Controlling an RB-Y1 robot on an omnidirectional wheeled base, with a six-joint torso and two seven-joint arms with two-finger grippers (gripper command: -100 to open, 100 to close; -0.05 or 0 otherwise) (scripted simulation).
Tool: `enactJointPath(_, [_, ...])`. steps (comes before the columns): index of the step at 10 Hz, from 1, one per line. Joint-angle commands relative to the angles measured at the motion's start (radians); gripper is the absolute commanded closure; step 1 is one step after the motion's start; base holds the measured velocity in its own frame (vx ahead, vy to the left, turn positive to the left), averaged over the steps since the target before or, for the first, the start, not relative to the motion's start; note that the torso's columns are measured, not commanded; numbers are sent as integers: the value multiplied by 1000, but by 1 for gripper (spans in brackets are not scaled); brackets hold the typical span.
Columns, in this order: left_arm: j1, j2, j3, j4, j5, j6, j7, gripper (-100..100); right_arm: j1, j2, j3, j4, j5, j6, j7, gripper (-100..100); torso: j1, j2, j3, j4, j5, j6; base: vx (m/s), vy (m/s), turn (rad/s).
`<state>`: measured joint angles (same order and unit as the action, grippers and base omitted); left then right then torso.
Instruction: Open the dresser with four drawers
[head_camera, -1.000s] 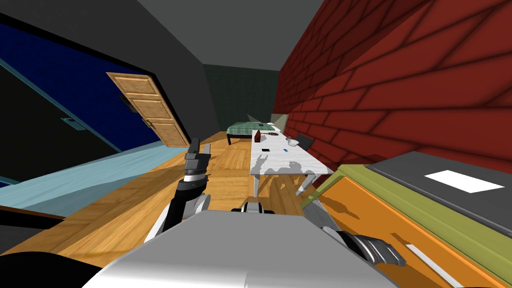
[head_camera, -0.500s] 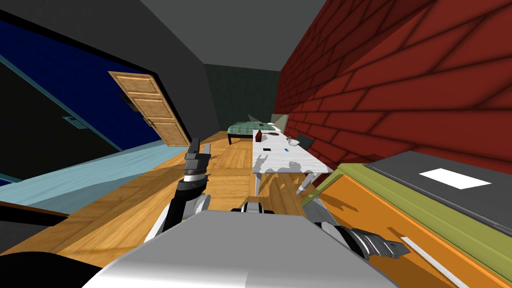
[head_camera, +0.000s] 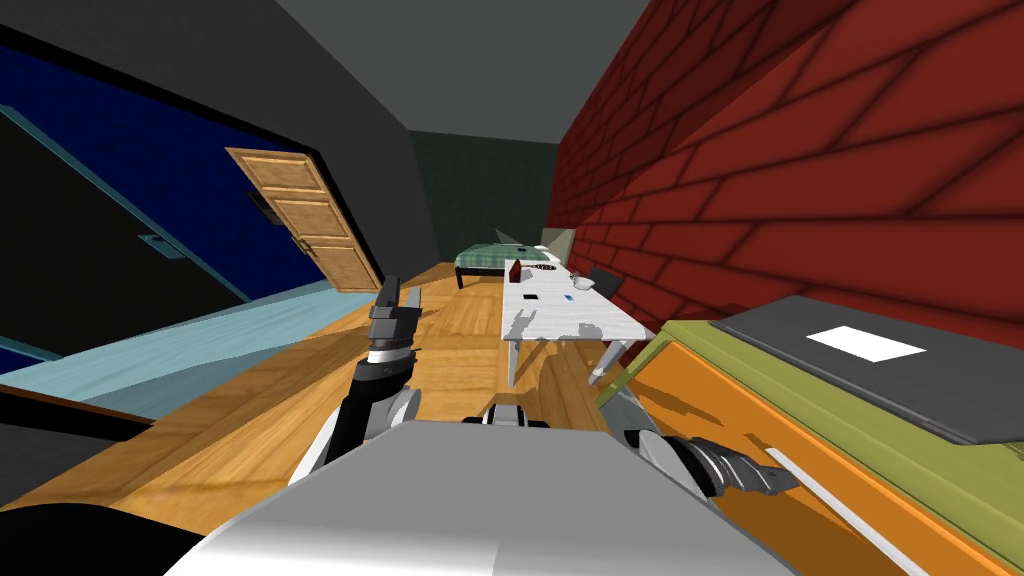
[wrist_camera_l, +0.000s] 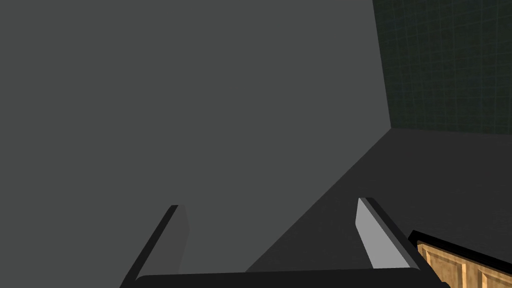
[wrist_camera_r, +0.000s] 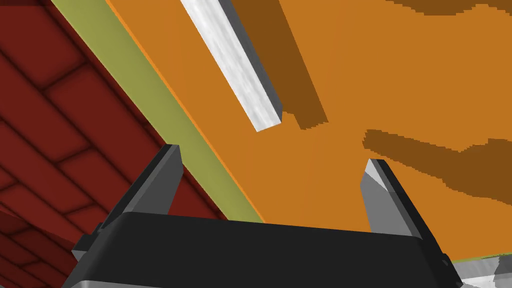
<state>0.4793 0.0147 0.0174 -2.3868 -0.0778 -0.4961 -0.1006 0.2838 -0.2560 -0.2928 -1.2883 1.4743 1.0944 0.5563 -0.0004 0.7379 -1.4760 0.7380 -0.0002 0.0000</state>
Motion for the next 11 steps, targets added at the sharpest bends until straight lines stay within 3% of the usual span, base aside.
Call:
enactJointPath(1, [0,0,0,0,0,0,0,0,-23,-2,-6,-26,-30,-18,-48,-100,0,0,0,0,0,0,-74,-42,4])
enactJointPath(11, [0,0,0,0,0,0,0,0,-116,-16,-23,-77,-124,-74,-234,-100,0,1,0,0,0,0,-69,-38,5])
